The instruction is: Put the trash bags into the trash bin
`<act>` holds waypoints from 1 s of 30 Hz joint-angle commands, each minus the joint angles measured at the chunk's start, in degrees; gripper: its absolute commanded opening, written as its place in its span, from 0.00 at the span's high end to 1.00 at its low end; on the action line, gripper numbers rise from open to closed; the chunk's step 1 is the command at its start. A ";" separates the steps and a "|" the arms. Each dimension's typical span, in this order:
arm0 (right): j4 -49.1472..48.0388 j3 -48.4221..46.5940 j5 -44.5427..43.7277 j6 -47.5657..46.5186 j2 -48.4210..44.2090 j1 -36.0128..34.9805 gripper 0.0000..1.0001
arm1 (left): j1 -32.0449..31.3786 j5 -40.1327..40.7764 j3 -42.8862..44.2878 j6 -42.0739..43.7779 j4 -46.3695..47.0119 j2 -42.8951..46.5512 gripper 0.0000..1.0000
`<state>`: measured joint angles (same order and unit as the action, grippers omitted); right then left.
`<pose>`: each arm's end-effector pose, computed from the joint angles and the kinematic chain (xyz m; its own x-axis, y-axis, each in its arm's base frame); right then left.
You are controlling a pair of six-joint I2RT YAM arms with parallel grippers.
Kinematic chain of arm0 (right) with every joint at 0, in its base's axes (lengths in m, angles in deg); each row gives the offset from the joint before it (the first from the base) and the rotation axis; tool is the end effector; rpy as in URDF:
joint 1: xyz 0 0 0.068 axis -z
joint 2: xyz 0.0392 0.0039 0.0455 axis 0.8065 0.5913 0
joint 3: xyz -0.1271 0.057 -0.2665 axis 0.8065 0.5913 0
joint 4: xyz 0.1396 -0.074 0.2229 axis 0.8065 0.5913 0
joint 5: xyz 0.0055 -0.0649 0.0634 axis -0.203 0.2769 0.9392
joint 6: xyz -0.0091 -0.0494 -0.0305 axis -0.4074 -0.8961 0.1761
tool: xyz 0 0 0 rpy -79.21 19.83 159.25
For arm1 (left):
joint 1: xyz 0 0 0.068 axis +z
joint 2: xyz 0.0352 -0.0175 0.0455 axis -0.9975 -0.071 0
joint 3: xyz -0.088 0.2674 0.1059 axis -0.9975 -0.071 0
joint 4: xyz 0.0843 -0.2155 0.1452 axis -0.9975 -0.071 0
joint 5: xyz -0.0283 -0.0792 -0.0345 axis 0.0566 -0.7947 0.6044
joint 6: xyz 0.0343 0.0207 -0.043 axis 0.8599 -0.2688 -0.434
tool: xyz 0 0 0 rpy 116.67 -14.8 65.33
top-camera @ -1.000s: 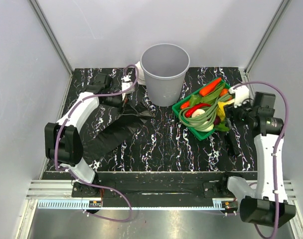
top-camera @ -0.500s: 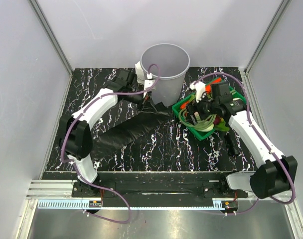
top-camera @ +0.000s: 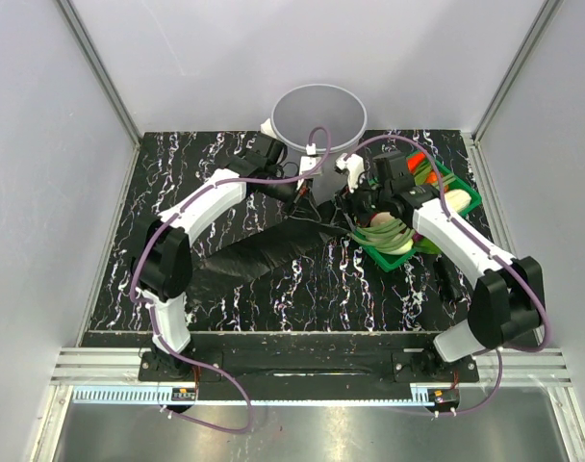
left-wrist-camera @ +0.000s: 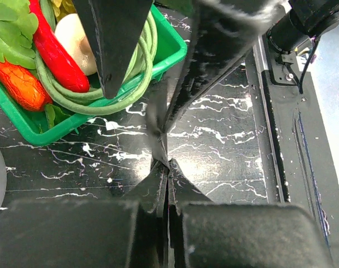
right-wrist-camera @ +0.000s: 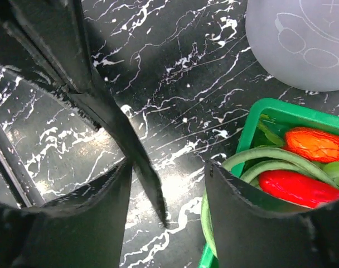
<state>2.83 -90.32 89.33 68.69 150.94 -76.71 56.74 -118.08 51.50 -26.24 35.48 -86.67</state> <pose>0.3056 0.1528 0.3146 -0.3848 -0.4620 -0.7991 -0.8401 0.5339 0.0958 0.3586 -0.2431 0.3086 -0.2099 0.4137 -0.8859 0.9629 -0.0700 -0.2608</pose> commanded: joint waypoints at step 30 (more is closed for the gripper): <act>3.76 0.28 -29.93 1.08 -8.66 0.99 1.00 | 22.95 31.27 -18.11 24.33 -19.67 20.69 0.23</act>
<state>5.71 -87.21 65.33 70.31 143.47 -76.10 77.15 -97.31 35.09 -8.91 20.57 -66.85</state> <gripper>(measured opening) 0.008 0.766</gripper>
